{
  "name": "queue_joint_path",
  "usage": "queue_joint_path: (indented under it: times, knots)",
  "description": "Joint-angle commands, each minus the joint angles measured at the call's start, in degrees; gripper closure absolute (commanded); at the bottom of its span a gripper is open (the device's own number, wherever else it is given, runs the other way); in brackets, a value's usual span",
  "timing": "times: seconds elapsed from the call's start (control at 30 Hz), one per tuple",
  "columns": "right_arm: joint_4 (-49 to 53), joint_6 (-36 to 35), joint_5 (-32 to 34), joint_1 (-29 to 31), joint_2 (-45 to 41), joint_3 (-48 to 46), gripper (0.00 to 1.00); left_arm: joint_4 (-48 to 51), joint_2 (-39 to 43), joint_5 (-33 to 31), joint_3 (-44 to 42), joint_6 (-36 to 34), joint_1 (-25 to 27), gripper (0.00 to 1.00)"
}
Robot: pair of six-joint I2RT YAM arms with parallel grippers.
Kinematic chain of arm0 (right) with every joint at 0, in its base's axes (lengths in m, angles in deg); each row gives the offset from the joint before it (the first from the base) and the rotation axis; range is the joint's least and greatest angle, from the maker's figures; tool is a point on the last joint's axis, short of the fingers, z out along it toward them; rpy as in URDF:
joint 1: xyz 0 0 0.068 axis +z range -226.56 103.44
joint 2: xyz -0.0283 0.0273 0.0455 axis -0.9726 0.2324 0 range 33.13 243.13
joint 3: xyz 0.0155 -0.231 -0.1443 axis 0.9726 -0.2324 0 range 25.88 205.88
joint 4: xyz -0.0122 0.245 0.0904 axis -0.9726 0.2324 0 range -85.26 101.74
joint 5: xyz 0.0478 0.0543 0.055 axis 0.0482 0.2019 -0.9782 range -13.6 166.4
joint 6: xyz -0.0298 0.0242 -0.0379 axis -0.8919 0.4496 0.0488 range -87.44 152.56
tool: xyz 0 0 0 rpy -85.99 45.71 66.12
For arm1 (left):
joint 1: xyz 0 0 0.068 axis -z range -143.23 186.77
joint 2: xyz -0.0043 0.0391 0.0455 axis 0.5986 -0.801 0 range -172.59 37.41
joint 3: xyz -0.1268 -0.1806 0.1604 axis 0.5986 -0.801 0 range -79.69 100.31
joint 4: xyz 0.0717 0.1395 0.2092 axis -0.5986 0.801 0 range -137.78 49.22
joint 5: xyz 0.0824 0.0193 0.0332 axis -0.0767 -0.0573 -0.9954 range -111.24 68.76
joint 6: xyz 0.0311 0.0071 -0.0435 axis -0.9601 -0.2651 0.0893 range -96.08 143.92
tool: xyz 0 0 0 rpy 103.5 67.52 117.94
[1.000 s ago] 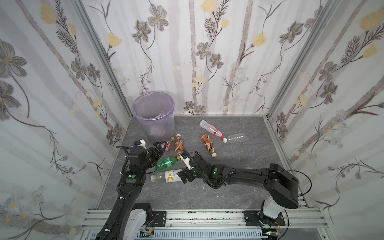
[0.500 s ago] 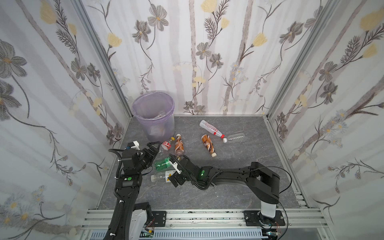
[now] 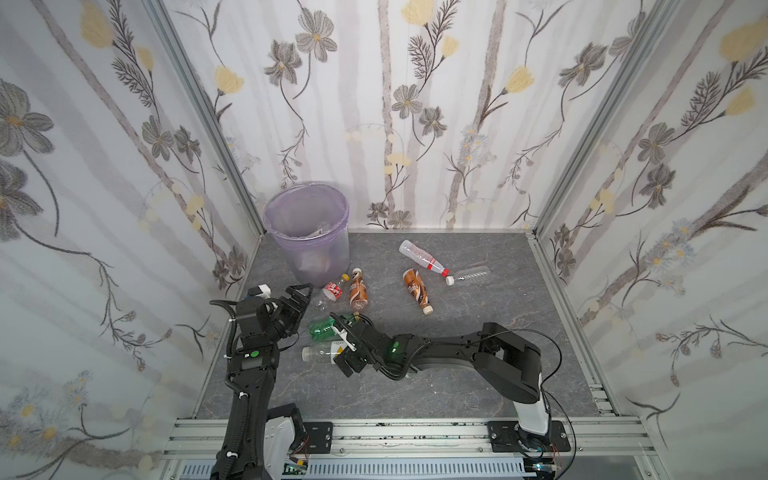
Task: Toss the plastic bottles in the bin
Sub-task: 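Close the right gripper around the yellow-chevron bottle's body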
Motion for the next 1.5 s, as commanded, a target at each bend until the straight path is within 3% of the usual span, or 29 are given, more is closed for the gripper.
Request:
queue_joint_path:
  times: [0.0, 0.47, 1.47]
  knots:
    - [-0.7, -0.89, 0.22, 0.05, 1.05, 1.07, 0.0, -1.87, 0.56, 0.79, 0.38, -0.96, -0.13, 0.0]
    - [-0.76, -3.55, 2.25, -0.74, 2.09, -0.31, 0.02, -2.44, -0.19, 0.04, 0.82, -1.15, -0.14, 0.0]
    - [-2.32, -3.81, 0.32, -2.5, -1.16, -4.69, 0.3, -4.55, -1.26, -0.49, -0.89, -1.31, -0.12, 0.0]
